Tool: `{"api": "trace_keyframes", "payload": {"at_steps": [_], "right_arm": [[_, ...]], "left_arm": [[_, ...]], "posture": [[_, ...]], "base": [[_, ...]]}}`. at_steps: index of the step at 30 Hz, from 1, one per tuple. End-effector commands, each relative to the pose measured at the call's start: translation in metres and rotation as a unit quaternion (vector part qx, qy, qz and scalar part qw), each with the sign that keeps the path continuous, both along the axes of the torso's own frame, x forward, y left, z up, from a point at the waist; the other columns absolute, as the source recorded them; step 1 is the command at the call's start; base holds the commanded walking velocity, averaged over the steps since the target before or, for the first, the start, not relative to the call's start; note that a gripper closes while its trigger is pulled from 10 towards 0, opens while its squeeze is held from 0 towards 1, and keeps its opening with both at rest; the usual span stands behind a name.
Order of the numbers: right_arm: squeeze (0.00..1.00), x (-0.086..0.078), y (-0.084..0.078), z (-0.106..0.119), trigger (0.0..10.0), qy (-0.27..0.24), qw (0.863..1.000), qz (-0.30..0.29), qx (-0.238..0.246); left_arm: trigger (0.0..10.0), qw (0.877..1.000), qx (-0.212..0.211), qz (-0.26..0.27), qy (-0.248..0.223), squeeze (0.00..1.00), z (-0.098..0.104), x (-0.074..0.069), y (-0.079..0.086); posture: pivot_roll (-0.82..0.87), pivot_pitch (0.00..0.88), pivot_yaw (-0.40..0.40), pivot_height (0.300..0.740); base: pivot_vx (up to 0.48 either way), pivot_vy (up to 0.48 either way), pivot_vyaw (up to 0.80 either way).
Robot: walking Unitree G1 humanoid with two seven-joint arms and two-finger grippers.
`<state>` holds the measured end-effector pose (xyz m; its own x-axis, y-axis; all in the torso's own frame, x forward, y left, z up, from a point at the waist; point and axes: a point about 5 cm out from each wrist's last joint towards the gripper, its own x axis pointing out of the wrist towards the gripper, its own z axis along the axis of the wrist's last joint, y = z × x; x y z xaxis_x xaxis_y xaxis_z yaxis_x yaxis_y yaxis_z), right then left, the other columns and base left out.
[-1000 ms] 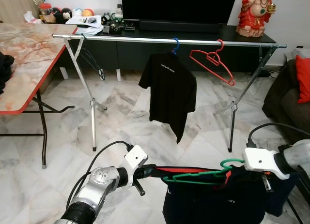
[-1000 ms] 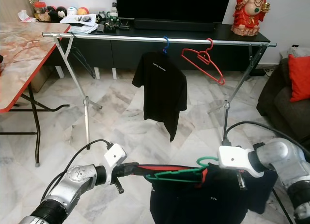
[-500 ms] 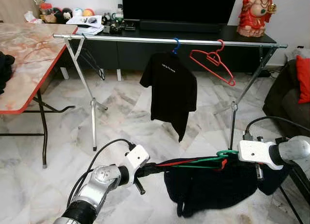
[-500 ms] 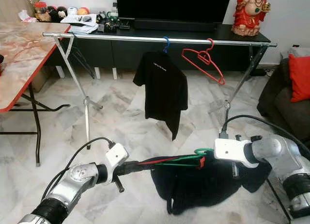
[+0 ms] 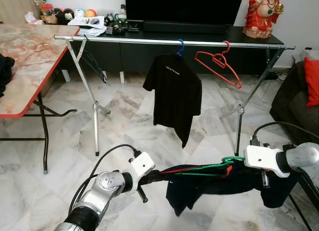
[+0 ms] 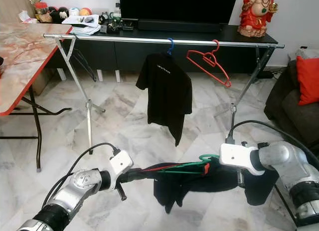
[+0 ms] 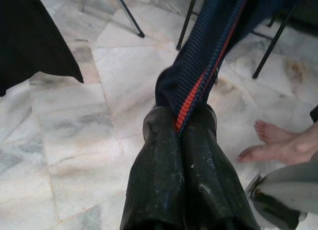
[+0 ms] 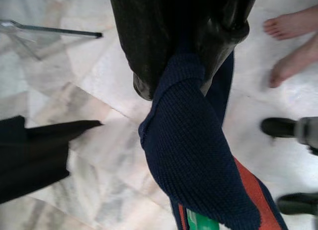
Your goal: Hang hanger
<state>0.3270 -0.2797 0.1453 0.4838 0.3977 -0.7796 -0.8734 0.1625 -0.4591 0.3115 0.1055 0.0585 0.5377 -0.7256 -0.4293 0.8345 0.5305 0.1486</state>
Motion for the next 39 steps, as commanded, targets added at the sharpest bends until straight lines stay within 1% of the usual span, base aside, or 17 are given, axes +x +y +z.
{"api": "trace_keyframes", "payload": {"at_steps": [1, 4, 9, 11, 14, 17, 19, 21, 26, 27, 28, 29, 32, 33, 36, 37, 39], "right_arm": [[0.0, 0.006, -0.025, 0.019, 0.0, -0.058, 0.995, -0.072, -0.024], [0.0, 0.008, -0.026, 0.019, 0.0, -0.071, 0.993, -0.085, -0.035], [0.0, 0.011, -0.022, 0.017, 0.0, -0.086, 0.992, -0.089, -0.026], [0.0, 0.017, -0.009, 0.023, 0.0, -0.099, 0.989, -0.097, 0.058], [0.0, 0.018, -0.007, 0.024, 0.0, -0.101, 0.988, -0.095, 0.065], [0.0, 0.023, 0.001, 0.029, 0.0, -0.11, 0.979, -0.114, 0.128], [0.0, 0.024, 0.004, 0.03, 0.0, -0.111, 0.975, -0.117, 0.15], [0.0, 0.023, 0.007, 0.025, 0.0, -0.106, 0.978, -0.109, 0.14], [0.0, 0.023, 0.01, 0.021, 0.0, -0.101, 0.977, -0.117, 0.149], [0.0, 0.021, 0.012, 0.016, 0.0, -0.079, 0.979, -0.109, 0.153], [0.0, 0.012, 0.02, 0.007, 0.0, -0.033, 0.985, -0.064, 0.158], [0.0, 0.005, 0.025, 0.003, 0.0, -0.007, 0.986, -0.034, 0.164], [0.0, -0.009, 0.034, -0.002, 0.0, 0.049, 0.981, 0.019, 0.189], [0.0, -0.011, 0.034, -0.003, 0.0, 0.055, 0.98, 0.024, 0.189], [0.0, -0.006, 0.03, -0.004, 0.0, 0.034, 0.985, 0.006, 0.167], [0.0, -0.007, 0.025, -0.008, 0.0, 0.038, 0.99, 0.003, 0.135], [0.0, -0.01, 0.02, -0.013, 0.0, 0.051, 0.993, 0.002, 0.104]], "left_arm": [[0.0, 0.998, 0.055, 0.027, 0.033, 0.0, -0.019, -0.007, 0.027], [0.0, 0.997, 0.064, 0.025, 0.033, 0.0, -0.02, -0.008, 0.028], [0.0, 0.996, 0.084, 0.017, 0.034, 0.0, -0.022, -0.008, 0.031], [0.0, 0.994, 0.103, 0.011, 0.035, 0.0, -0.025, -0.01, 0.034], [0.0, 0.994, 0.108, 0.008, 0.035, 0.0, -0.026, -0.011, 0.035], [0.0, 0.991, 0.128, -0.006, 0.04, 0.0, -0.03, -0.014, 0.036], [0.0, 0.99, 0.133, -0.009, 0.042, 0.0, -0.031, -0.015, 0.037], [0.0, 0.99, 0.133, -0.009, 0.042, 0.0, -0.031, -0.014, 0.037], [0.0, 0.989, 0.138, -0.016, 0.044, 0.0, -0.031, -0.015, 0.038], [0.0, 0.989, 0.14, -0.017, 0.044, 0.0, -0.031, -0.015, 0.039], [0.0, 0.988, 0.145, -0.015, 0.042, 0.0, -0.031, -0.015, 0.041], [0.0, 0.988, 0.146, -0.013, 0.039, 0.0, -0.031, -0.015, 0.041], [0.0, 0.989, 0.146, -0.008, 0.036, 0.0, -0.03, -0.014, 0.042], [0.0, 0.989, 0.147, -0.007, 0.034, 0.0, -0.03, -0.013, 0.042], [0.0, 0.989, 0.147, -0.006, 0.032, 0.0, -0.029, -0.012, 0.041], [0.0, 0.989, 0.147, -0.005, 0.028, 0.0, -0.028, -0.011, 0.041], [0.0, 0.989, 0.146, -0.001, 0.02, 0.0, -0.025, -0.008, 0.041]], "posture": [[-0.08, 0.086, -0.067, 0.74], [-0.08, 0.089, -0.067, 0.74], [-0.08, 0.092, -0.066, 0.74], [-0.08, 0.094, -0.066, 0.74], [-0.08, 0.095, -0.065, 0.74], [-0.08, 0.095, -0.065, 0.74], [-0.08, 0.094, -0.065, 0.74], [-0.08, 0.095, -0.065, 0.74], [-0.08, 0.096, -0.064, 0.74], [-0.08, 0.096, -0.063, 0.74], [-0.07, 0.097, -0.063, 0.74], [-0.07, 0.097, -0.063, 0.74], [-0.07, 0.098, -0.064, 0.74], [-0.07, 0.097, -0.064, 0.74], [-0.08, 0.097, -0.062, 0.74], [-0.08, 0.098, -0.062, 0.74], [-0.07, 0.096, -0.065, 0.74]], "base": [[0.0, 0.0, 0.0], [0.0, 0.0, 0.0], [0.0, 0.0, 0.0], [0.0, 0.0, 0.0], [0.0, 0.0, 0.0], [0.0, 0.0, 0.0], [0.0, 0.0, 0.0], [0.0, 0.0, 0.0], [0.0, 0.0, 0.0], [0.0, 0.0, 0.0], [0.0, 0.0, 0.0], [0.0, 0.0, 0.0], [0.0, 0.0, 0.0], [0.0, 0.0, 0.0], [0.0, 0.0, 0.0], [0.0, 0.0, 0.0], [0.0, 0.0, 0.0]]}}
